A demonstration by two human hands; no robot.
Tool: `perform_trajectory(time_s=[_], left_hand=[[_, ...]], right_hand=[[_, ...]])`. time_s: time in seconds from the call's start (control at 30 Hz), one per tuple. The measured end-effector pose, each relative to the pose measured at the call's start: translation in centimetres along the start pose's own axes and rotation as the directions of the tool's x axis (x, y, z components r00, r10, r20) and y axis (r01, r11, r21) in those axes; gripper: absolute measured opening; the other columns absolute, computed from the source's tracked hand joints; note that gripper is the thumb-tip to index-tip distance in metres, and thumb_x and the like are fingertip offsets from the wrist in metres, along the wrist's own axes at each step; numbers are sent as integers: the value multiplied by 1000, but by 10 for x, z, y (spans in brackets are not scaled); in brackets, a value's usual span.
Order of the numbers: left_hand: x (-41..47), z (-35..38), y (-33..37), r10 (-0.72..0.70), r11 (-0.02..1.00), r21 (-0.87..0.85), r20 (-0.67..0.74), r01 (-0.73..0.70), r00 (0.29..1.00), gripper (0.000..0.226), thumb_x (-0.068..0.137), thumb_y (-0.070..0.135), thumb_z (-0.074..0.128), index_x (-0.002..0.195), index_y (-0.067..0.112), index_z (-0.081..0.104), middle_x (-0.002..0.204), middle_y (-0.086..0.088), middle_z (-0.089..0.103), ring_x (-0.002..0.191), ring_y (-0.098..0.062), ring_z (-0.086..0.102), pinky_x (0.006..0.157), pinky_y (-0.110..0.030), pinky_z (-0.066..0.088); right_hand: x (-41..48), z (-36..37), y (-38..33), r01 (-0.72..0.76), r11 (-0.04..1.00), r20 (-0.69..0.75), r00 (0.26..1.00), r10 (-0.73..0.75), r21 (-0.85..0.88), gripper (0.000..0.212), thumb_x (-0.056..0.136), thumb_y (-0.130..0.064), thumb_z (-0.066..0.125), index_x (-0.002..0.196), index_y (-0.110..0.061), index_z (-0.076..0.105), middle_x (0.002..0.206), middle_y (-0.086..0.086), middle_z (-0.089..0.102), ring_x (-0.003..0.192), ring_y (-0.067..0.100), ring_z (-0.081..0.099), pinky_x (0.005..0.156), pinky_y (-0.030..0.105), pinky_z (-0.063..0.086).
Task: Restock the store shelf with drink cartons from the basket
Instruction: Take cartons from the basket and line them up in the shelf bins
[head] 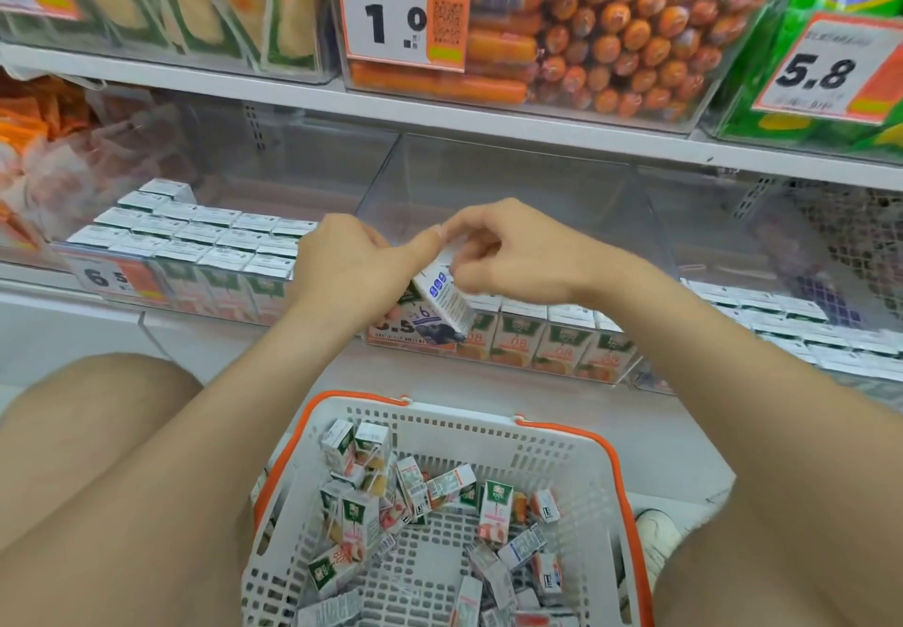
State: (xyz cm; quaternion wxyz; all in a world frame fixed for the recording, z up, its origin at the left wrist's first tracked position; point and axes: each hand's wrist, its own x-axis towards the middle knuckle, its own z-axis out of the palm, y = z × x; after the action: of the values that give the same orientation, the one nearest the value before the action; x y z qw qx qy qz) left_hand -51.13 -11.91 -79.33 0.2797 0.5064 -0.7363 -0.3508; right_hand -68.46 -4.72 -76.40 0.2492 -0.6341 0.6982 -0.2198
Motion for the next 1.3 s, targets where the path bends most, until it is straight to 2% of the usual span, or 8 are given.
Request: perform_trajectory(time_s=[0.17, 0.33, 0.43, 0.53, 0.77, 0.93, 1.1, 1.3], left_hand=[[-7, 15, 13, -76, 953, -287, 85, 98, 993, 70, 91, 74, 59, 76, 8, 78, 63, -16, 73, 51, -26, 68, 55, -34, 55], [-18, 30, 20, 151, 906, -423, 243, -36, 958, 28, 105, 32, 55, 105, 20, 80, 98, -1, 81, 97, -25, 76, 97, -53, 58], [-28, 42, 24, 274, 894, -423, 252, -150, 928, 23, 98, 13, 65, 114, 25, 77, 107, 6, 80, 107, -15, 74, 101, -50, 57], [-39, 55, 35, 342, 886, -417, 290, -204, 894, 31, 96, 5, 69, 119, 26, 73, 109, 8, 79, 101, -16, 76, 97, -46, 60], [-59, 100, 79, 561, 815, -375, 316, -443, 765, 26, 101, 13, 66, 124, 24, 72, 105, 12, 79, 95, -7, 76, 82, -27, 59], [-56, 155, 116, 743, 666, -81, 165, -742, 649, 21, 100, 21, 57, 119, 22, 67, 112, 6, 67, 104, -13, 63, 95, -34, 49], [-64, 210, 135, 767, 542, 100, 348, -834, 540, 30, 99, 22, 55, 129, 18, 60, 130, -1, 54, 121, -26, 50, 100, -41, 46], [-68, 255, 128, 703, 493, 207, 478, -845, 527, 40, 105, 44, 45, 137, 20, 56, 142, -1, 48, 127, -27, 46, 105, -43, 43]], right_hand=[[-28, 14, -1, 2, 999, -111, 994, -8, -54, 25, 81, -34, 84, 101, -25, 71, 79, -6, 77, 66, 5, 72, 67, 33, 59], [-44, -7, 18, -145, 841, -153, 953, 260, 522, 14, 89, -14, 78, 103, -15, 77, 90, 4, 81, 82, 16, 76, 79, 35, 61], [-57, -16, 22, -164, 692, -103, 939, 327, 703, 16, 94, -10, 70, 109, -6, 76, 96, 12, 80, 85, 24, 77, 76, 33, 61], [-75, -27, 38, -188, 798, -177, 922, 344, 573, 32, 92, -37, 74, 102, -8, 79, 95, 15, 79, 99, 33, 75, 97, 50, 59], [-134, -77, 79, -132, 973, -377, 905, 197, 190, 32, 98, -49, 66, 94, -20, 80, 83, 4, 77, 72, 17, 66, 72, 45, 57], [-164, -104, 132, -313, 924, -654, 657, 376, 217, 59, 100, -57, 56, 85, -2, 72, 66, 14, 58, 60, 19, 48, 60, 35, 38], [-191, -129, 198, -450, 890, -825, 476, 305, 70, 38, 102, -40, 60, 109, -3, 67, 100, 17, 70, 95, 36, 60, 74, 38, 41], [-201, -142, 279, -644, 749, -762, 562, 323, -158, 43, 100, -15, 67, 141, -9, 54, 129, 25, 54, 111, 46, 53, 84, 44, 44]])
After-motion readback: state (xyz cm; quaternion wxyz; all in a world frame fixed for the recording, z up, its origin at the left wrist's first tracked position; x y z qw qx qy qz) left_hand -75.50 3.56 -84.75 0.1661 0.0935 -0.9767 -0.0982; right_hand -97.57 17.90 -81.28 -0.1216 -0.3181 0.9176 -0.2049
